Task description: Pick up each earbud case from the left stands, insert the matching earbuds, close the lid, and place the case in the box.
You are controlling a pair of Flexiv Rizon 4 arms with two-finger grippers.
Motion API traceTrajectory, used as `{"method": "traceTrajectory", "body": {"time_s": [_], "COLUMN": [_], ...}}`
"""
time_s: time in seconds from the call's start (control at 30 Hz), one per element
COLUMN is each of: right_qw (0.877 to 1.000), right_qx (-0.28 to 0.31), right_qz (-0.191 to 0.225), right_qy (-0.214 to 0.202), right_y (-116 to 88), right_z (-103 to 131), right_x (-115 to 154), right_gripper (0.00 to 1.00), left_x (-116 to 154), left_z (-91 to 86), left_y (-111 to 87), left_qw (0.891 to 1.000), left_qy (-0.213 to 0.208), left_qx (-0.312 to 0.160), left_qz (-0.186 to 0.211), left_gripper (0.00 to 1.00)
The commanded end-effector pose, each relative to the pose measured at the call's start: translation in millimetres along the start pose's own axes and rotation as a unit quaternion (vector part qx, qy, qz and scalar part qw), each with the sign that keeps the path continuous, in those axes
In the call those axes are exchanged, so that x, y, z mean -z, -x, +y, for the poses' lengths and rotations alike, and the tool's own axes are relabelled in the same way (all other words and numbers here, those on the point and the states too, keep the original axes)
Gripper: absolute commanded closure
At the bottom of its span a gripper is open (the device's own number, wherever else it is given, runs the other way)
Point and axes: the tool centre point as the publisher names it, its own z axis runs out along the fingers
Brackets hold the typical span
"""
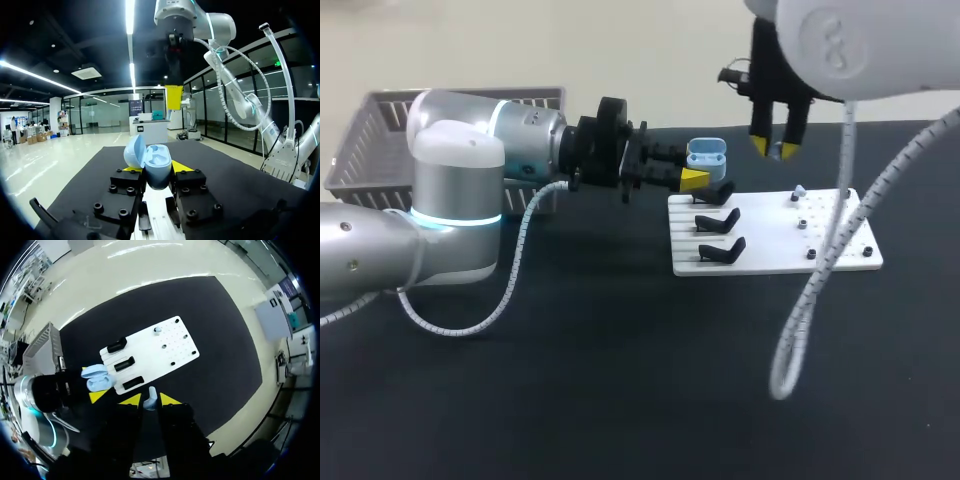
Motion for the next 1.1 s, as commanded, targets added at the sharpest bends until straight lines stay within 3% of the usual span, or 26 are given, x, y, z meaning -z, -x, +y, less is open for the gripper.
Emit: {"method": "traceTrajectory", "body": {"time_s": [0.03, 0.4, 1.1], "right_qw": [1.000, 0.995, 0.996], "right_qx": [-0.022, -0.083, -0.081], "right_qz": [-0.001, 0.023, 0.013], "right_qy": [-0.012, -0.046, -0.038], "right_y": [-8, -18, -10], "right_z": [11, 31, 63], "right_x": [10, 3, -5], "right_gripper": [1.00, 1.00, 1.00], "left_x": [0, 0, 0], "left_z": [-0.1, -0.1, -0.1], "left_y": [-1.1, -1.1, -1.1], "left_qw": [1.000, 1.000, 1.000], "left_qy": [0.001, 0.001, 0.001], "left_qx": [-0.001, -0.001, -0.001], "left_qz": [-0.001, -0.001, -0.001], "left_gripper": [1.00, 1.00, 1.00]}}
